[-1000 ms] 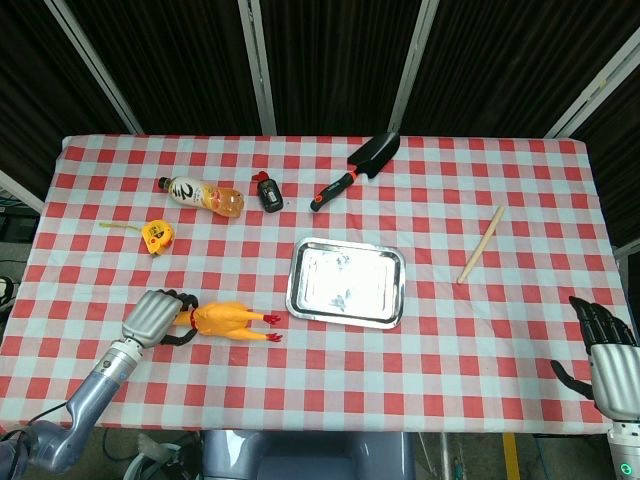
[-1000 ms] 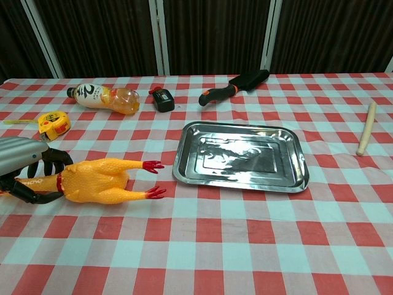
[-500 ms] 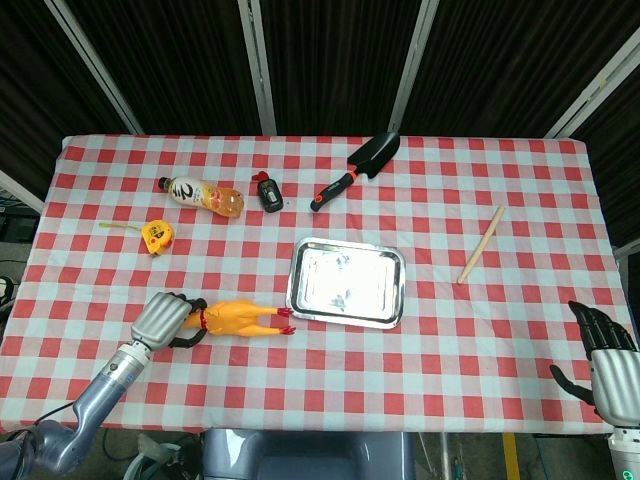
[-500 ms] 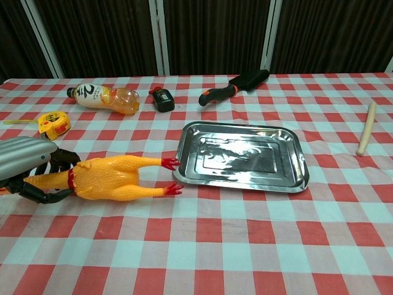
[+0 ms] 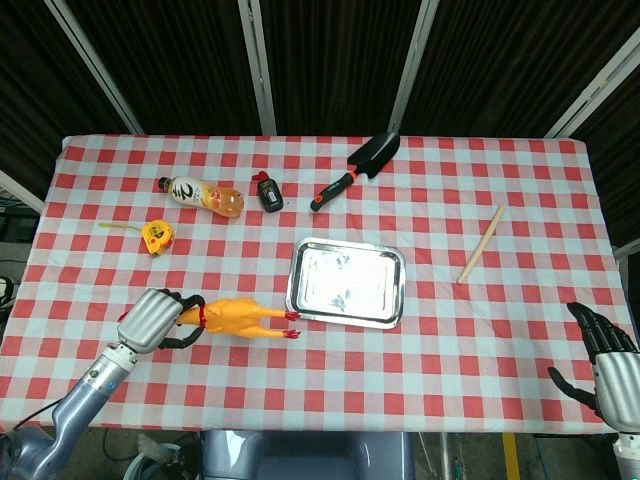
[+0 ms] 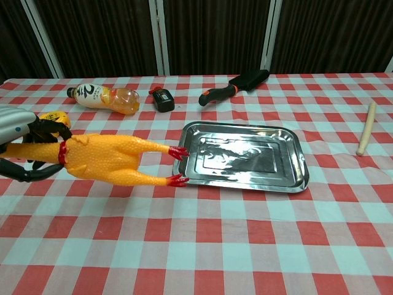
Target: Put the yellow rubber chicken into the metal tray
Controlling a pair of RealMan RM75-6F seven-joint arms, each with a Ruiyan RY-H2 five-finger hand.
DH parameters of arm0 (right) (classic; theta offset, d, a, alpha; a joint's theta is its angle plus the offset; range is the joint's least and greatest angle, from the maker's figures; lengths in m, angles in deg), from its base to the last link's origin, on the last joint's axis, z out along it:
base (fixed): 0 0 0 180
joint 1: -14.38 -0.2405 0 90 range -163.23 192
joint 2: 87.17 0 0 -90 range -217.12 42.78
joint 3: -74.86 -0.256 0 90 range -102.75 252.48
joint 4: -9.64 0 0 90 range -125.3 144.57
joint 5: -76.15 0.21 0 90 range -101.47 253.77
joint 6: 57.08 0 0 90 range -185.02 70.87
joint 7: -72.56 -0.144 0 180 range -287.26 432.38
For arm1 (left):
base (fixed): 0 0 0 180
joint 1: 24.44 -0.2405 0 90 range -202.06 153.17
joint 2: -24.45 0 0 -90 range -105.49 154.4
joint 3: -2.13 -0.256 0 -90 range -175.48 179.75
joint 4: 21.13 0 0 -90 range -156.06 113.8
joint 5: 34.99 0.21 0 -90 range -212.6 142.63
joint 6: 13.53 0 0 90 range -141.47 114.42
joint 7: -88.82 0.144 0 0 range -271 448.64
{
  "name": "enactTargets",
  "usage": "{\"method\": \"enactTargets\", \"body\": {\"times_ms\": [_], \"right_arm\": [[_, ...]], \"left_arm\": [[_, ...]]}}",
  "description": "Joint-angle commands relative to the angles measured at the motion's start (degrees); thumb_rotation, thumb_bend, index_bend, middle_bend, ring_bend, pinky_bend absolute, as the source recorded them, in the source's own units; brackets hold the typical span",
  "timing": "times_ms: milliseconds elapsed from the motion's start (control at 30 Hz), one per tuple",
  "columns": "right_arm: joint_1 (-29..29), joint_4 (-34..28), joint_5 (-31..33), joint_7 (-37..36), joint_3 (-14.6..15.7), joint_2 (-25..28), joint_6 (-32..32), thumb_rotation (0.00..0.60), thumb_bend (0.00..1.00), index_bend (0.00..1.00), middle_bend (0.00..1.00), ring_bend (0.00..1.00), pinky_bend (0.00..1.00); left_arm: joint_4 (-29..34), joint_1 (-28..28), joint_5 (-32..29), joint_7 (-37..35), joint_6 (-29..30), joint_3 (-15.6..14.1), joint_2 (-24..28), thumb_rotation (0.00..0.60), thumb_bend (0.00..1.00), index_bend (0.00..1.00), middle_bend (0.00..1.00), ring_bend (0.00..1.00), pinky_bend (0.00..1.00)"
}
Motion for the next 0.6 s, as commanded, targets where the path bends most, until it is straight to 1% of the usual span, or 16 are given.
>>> {"method": "enactTargets", "body": {"times_ms": [33,133,167,300,333,433,500,600], "right_arm": [[-0.52,-1.80,-1.93,-1.31,0.34,1.82,-0.52,0.600,0.23,0.11,0.16,0.19,0.29],[-1.79,-5.17,-5.24,-6.10,0.96,5.39,-0.55,0.600,0.23,0.11,0.17,0.20,0.30],[-2.60,-6.73,-6.75,-8.84,1.30,7.32,-0.23,0.600,0.23,0.12,0.17,0.20,0.30],[-5.53,-11.37,-10.82,-16.00,1.91,12.57,1.19,0.600,0.23,0.11,0.18,0.20,0.31],[-6.46,-12.54,-11.55,-17.83,1.98,13.80,1.89,0.600,0.23,0.12,0.18,0.21,0.33],[-9.67,-15.97,-13.26,-23.10,1.99,16.75,4.77,0.600,0.23,0.13,0.19,0.25,0.38],[-12.12,-18.08,-13.43,-26.15,1.87,18.15,7.67,0.600,0.23,0.14,0.20,0.25,0.39],[-15.58,-20.31,-13.25,-28.52,1.71,19.01,12.71,0.600,0.23,0.14,0.20,0.25,0.39]], "left_arm": [[2.60,0.32,1.61,-0.60,1.75,0.45,2.30,0.600,0.73,0.61,0.68,0.60,0.62],[6.36,1.57,2.82,-0.45,2.12,1.44,5.70,0.600,0.73,0.61,0.68,0.60,0.62],[7.88,2.29,2.91,-0.11,1.65,1.99,7.10,0.600,0.73,0.61,0.68,0.60,0.62],[12.71,5.12,2.82,1.95,-0.86,4.15,11.34,0.600,0.73,0.61,0.68,0.60,0.62],[13.98,5.85,2.64,2.50,-1.72,4.67,12.33,0.600,0.73,0.61,0.68,0.60,0.62],[17.60,8.36,1.74,4.16,-4.87,6.37,15.02,0.600,0.74,0.62,0.69,0.60,0.63],[19.69,10.13,0.72,5.85,-7.35,7.52,16.29,0.600,0.74,0.62,0.69,0.60,0.63],[21.35,12.47,-0.47,8.20,-10.45,8.81,16.65,0.600,0.74,0.62,0.69,0.60,0.63]]}}
